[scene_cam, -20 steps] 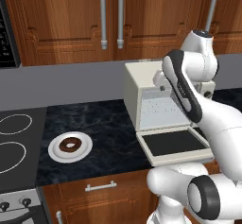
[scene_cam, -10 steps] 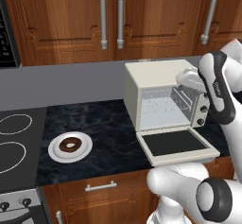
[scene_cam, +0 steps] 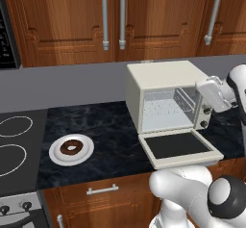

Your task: Pick up the bagel from the plate, place it on the toaster oven rack, close the door, and set the timer.

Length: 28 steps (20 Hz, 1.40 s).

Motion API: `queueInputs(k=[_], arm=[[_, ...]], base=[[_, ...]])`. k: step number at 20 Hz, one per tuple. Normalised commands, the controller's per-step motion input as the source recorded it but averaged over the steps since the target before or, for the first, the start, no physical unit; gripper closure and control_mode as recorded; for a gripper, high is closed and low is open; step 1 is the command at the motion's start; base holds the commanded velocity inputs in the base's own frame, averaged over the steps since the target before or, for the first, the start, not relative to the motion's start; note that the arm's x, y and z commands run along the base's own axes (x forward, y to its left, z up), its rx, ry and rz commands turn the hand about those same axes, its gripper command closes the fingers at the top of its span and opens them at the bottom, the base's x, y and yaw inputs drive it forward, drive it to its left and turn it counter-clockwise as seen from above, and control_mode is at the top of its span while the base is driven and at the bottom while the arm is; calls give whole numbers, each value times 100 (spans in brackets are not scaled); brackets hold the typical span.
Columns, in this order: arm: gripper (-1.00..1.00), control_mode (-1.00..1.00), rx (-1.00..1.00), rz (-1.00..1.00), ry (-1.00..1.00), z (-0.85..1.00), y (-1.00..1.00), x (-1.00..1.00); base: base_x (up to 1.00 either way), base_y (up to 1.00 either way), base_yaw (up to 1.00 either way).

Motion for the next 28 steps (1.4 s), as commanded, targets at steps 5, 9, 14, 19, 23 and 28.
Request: queueInputs(k=[5,9,14,19,23,28], arm=[[-100,-100,22,0,0,-56,-2,17],[-100,-100,14,0,0,-48,0,32],[-100,-100,10,0,3,-39,1,41],[-100,-100,4,-1,6,-34,5,44],[-100,-100,0,-5,3,-29,1,36],[-100,-100,0,-7,0,-21,0,32]], base=[[0,0,0],[0,0,0],[0,0,0],[0,0,0],[0,0,0],[0,0,0]])
